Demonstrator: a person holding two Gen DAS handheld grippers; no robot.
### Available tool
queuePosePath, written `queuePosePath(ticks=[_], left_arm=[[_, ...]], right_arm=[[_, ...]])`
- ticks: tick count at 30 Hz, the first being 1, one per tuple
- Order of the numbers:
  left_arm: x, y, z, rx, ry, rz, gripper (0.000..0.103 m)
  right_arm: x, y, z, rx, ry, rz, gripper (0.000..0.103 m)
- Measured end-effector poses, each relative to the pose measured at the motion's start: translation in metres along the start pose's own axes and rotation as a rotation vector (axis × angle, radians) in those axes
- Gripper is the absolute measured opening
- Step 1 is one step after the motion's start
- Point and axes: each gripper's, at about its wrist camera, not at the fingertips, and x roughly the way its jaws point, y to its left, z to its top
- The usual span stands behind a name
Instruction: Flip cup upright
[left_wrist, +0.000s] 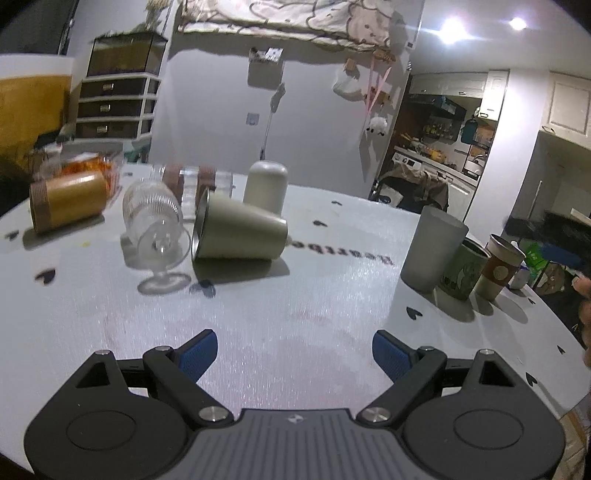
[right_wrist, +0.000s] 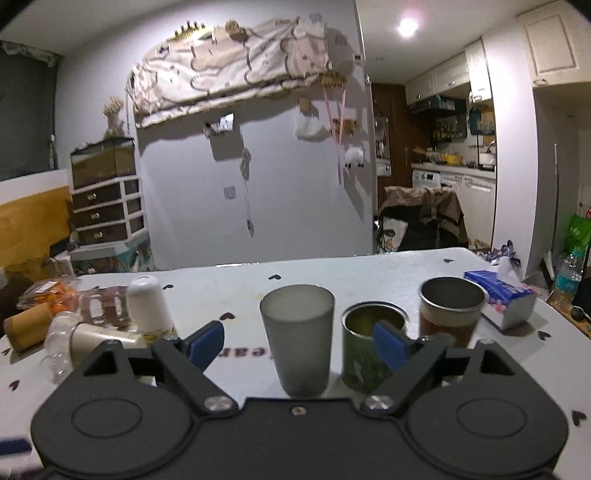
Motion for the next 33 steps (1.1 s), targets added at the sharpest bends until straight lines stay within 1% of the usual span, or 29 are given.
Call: queuePosePath(ticks=[3, 5, 8, 10, 12, 13, 16, 18, 23, 27, 33], left_arm=[[-0.004, -0.005, 0.001, 0.025, -0.034, 0.001, 0.093], [-0.007, -0.008, 0.0, 0.046, -0.063, 0.009, 0.097], [-0.012, -0.015, -0.003, 0.089, -0.115, 0.026, 0.101], [-0.016, -0.018, -0.005, 0.108, -0.143, 0.018, 0.103], [-0.019, -0.021, -0.007, 0.126, -0.165, 0.007, 0.103], [-0.02, -0.023, -0.009, 0.135, -0.174, 0.002, 0.103], [-0.025, -0.026, -0.013, 0.156, -0.197, -0.01, 0.103], [-0.028, -0.029, -0.017, 0.173, -0.211, -0.012, 0.103], [-0.032, -0.035, -0.026, 0.208, -0.239, 0.001, 0.103], [-0.035, -0.036, -0.032, 0.221, -0.256, 0.0, 0.103], [-0.034, -0.039, -0.04, 0.245, -0.246, -0.006, 0.103]], right_arm=[[-0.026, -0.006, -0.015, 0.008, -0.035, 0.0, 0.09], [-0.041, -0.008, -0.028, 0.001, -0.057, -0.008, 0.092], [-0.06, -0.006, -0.046, -0.027, -0.106, -0.041, 0.096], [-0.069, -0.004, -0.056, -0.04, -0.125, -0.053, 0.097], [-0.078, -0.002, -0.063, -0.043, -0.138, -0.054, 0.098], [-0.082, -0.001, -0.067, -0.046, -0.145, -0.054, 0.1], [-0.089, 0.003, -0.074, -0.07, -0.174, -0.073, 0.103], [-0.094, 0.005, -0.079, -0.08, -0.19, -0.082, 0.103], [-0.102, 0.006, -0.088, -0.083, -0.201, -0.073, 0.103], [-0.107, 0.007, -0.099, -0.084, -0.193, -0.067, 0.103], [-0.108, 0.006, -0.108, -0.093, -0.182, -0.078, 0.103]])
